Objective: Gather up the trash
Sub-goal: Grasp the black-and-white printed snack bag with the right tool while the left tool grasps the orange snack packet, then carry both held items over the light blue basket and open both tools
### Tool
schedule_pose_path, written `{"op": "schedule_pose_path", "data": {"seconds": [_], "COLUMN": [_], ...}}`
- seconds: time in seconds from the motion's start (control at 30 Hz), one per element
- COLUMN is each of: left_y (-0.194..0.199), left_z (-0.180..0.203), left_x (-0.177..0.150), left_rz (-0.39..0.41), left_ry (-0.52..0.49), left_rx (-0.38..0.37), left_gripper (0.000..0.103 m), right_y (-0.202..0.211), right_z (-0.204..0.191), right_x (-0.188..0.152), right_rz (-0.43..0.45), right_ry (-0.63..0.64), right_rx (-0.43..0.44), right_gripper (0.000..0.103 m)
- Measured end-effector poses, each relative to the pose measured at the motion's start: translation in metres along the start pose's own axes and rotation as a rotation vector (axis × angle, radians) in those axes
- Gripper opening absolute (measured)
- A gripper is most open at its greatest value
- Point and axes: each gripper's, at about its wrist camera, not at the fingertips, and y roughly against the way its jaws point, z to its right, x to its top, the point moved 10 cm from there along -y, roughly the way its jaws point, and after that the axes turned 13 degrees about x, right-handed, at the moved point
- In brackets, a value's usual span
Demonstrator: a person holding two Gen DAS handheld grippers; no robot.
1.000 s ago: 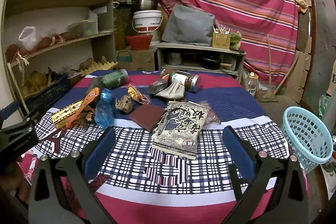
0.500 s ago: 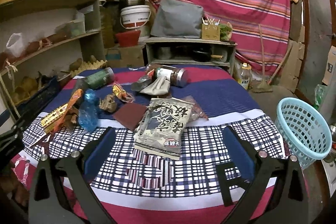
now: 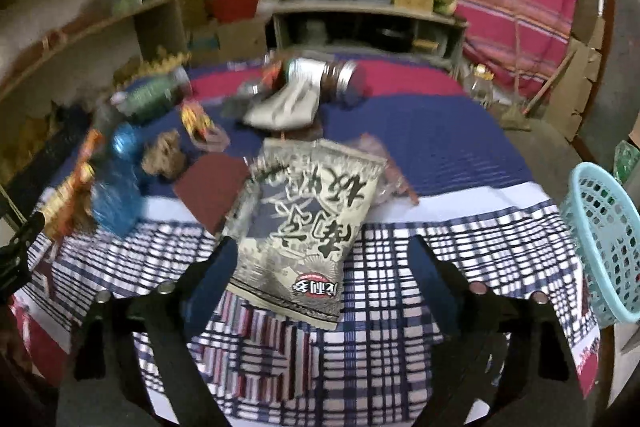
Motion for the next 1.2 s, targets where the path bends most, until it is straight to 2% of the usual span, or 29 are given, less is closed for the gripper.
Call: {"op": "schedule_pose_path", "data": {"seconds": [0.07, 0.17, 0.2, 0.23, 0.27, 0.33, 0.4, 0.5, 0.67, 0.8, 0.93, 1.1, 1.2], "left_y": [-0.010, -0.032, -0.035, -0.041, -0.045, -0.044, -0.040, -0.020, 0.005, 0.023, 0.046, 0.084, 0.109], "left_z": [0.005, 0.011, 0.012, 0.013, 0.012, 0.011, 0.014, 0.008, -0.008, -0.011, -0.007, 0.029, 0.077], "left_x": [-0.005, -0.015, -0.018, -0.021, -0.020, -0.016, -0.016, -0.006, 0.005, 0.011, 0.033, 0.058, 0.071], "left_rz": [-0.029, -0.106, -0.128, -0.154, -0.151, -0.145, -0.150, -0.087, -0.026, 0.011, 0.068, 0.110, 0.126], "left_ry": [-0.038, -0.055, -0.048, -0.034, -0.028, -0.006, 0.032, 0.095, 0.190, 0.195, 0.184, 0.165, 0.128], "left_rx": [0.004, -0.018, -0.029, -0.047, -0.039, -0.058, -0.127, -0.177, -0.237, -0.245, -0.242, -0.312, -0.387], "left_gripper": [0.095, 0.071, 0.059, 0.055, 0.054, 0.026, 0.006, 0.006, 0.001, 0.001, 0.001, 0.001, 0.001], "right_y": [-0.008, -0.016, -0.020, -0.022, -0.025, -0.027, -0.024, -0.014, 0.020, 0.058, 0.087, 0.122, 0.143], "right_z": [0.001, 0.001, 0.001, 0.001, -0.001, 0.000, 0.001, -0.001, -0.010, -0.012, -0.011, 0.005, 0.034], "right_x": [-0.004, -0.012, -0.016, -0.018, -0.020, -0.023, -0.022, -0.016, -0.005, 0.003, 0.012, 0.028, 0.032], "right_rz": [-0.027, -0.079, -0.094, -0.109, -0.124, -0.135, -0.123, -0.087, 0.030, 0.149, 0.235, 0.303, 0.311], "right_ry": [0.002, -0.008, -0.010, -0.007, -0.009, -0.019, -0.037, -0.051, -0.060, -0.046, -0.024, -0.003, -0.002], "right_rx": [0.001, 0.013, 0.012, 0.008, 0.017, 0.023, 0.042, 0.080, 0.145, 0.161, 0.145, 0.091, 0.045], "right_gripper": [0.074, 0.063, 0.059, 0.057, 0.050, 0.043, 0.016, 0.008, 0.007, 0.007, 0.007, 0.007, 0.007]}}
